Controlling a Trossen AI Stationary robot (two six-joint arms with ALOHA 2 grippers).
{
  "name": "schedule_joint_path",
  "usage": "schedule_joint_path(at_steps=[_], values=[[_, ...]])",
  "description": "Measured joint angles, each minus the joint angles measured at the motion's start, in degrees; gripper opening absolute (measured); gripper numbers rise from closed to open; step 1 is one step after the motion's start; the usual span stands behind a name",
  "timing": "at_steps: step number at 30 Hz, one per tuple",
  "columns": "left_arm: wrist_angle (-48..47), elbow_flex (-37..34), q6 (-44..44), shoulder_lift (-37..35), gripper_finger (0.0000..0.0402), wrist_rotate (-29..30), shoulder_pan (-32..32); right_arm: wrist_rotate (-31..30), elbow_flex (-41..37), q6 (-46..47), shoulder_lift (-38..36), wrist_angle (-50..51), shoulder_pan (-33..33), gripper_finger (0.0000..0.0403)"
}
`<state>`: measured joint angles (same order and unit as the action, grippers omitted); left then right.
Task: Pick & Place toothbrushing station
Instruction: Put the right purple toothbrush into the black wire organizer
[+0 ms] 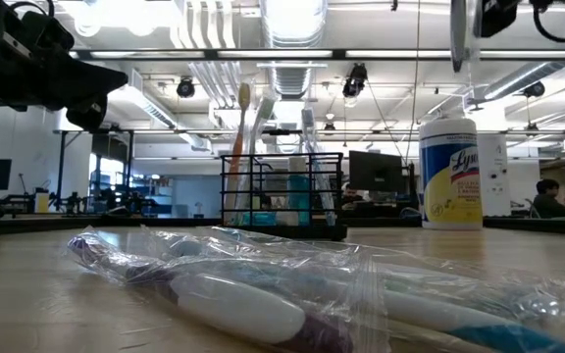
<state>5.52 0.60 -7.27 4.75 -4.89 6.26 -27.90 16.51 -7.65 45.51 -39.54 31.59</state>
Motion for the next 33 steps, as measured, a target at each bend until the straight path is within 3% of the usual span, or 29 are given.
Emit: schedule_joint_path(at_steps=[8, 18, 24, 33], values=[[0.04, 0.00, -0.15, 0.00, 0.0010, 0.00, 0.00, 1.39, -8.12, -2.27, -0.18, -12.15, 0.00, 0.0017], [-0.12, 0.00, -0.14, 0.00, 0.0010, 0.02, 0.00, 0.98, -11.90, -7.70, -8.27, -12.57, -0.02, 0.0017], [-0.96, 0.00, 1.38, 0.00, 0.0010, 0.02, -0.02, 0.67, -14.76, -6.15, -19.45, -4.73, -1.55, 0.0017], [-0.96, 0.00, 1.38, 0.00, 0.0010, 0.04, -0.02, 1.72, -13.95, -0.50, -41.13, 22.61, -4.85, 0.0017]])
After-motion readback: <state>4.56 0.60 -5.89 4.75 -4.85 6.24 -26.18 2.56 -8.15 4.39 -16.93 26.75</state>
